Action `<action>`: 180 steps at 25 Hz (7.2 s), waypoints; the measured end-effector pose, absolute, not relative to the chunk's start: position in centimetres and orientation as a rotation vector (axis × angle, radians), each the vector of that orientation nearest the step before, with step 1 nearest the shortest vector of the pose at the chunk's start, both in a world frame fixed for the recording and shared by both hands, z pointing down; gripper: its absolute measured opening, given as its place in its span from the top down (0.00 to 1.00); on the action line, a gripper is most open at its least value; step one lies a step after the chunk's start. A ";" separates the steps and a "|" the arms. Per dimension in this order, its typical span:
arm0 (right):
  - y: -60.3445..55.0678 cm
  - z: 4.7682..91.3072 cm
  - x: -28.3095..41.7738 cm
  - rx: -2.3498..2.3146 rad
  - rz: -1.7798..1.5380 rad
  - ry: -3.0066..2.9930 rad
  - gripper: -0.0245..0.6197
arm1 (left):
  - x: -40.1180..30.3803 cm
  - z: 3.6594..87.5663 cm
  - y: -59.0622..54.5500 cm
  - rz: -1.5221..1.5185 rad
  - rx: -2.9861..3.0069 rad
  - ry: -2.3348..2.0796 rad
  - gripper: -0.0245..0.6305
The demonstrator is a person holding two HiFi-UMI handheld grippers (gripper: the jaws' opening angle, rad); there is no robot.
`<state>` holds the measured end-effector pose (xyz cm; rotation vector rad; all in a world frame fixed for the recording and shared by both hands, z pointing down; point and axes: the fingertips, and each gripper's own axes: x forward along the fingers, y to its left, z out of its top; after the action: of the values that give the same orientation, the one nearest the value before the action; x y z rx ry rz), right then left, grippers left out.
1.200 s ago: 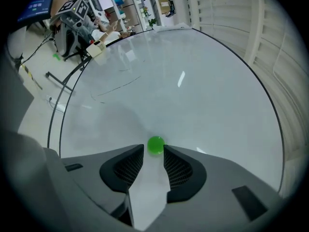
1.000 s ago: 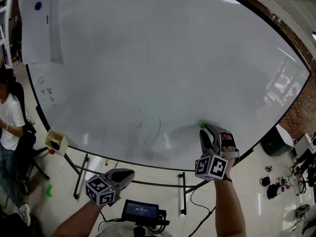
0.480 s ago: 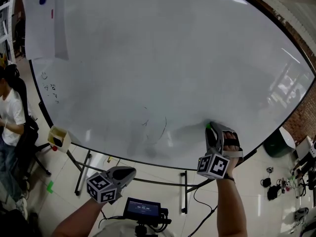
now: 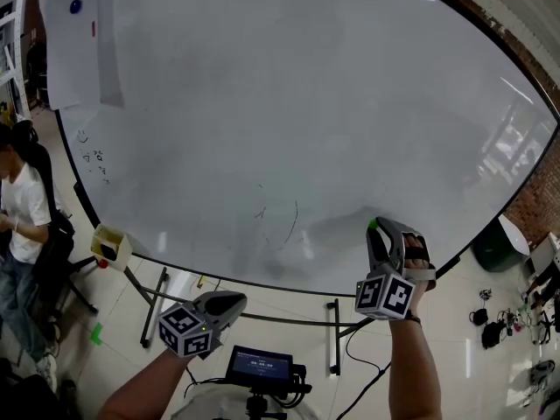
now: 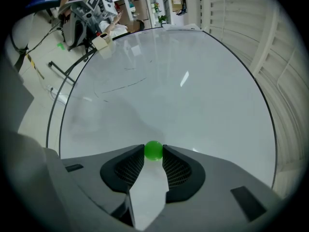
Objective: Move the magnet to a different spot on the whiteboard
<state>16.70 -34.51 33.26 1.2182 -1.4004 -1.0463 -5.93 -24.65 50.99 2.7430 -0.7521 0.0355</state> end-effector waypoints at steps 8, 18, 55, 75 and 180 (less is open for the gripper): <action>-31.9 33.3 16.7 1.391 -0.802 -1.847 0.73 | -5.5 50.4 -23.6 0.025 2.761 -0.769 0.92; -28.8 35.3 17.5 1.477 -0.476 -2.276 0.73 | -5.1 50.6 -22.6 0.042 2.758 -0.802 0.92; -18.0 47.1 13.8 1.363 0.236 -2.936 0.73 | -3.4 51.5 -19.2 0.102 2.730 -0.832 0.93; -15.2 50.3 11.3 1.348 0.474 -3.017 0.73 | -4.0 51.6 -17.1 0.089 2.721 -0.779 0.93; -36.2 30.6 21.9 1.820 -0.803 -1.776 0.74 | -9.7 52.0 -21.7 -0.007 2.602 -0.980 0.93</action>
<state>21.89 -36.21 30.61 1.8195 -1.7765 -0.8034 -9.69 -21.70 51.97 2.6017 -0.9803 -0.0069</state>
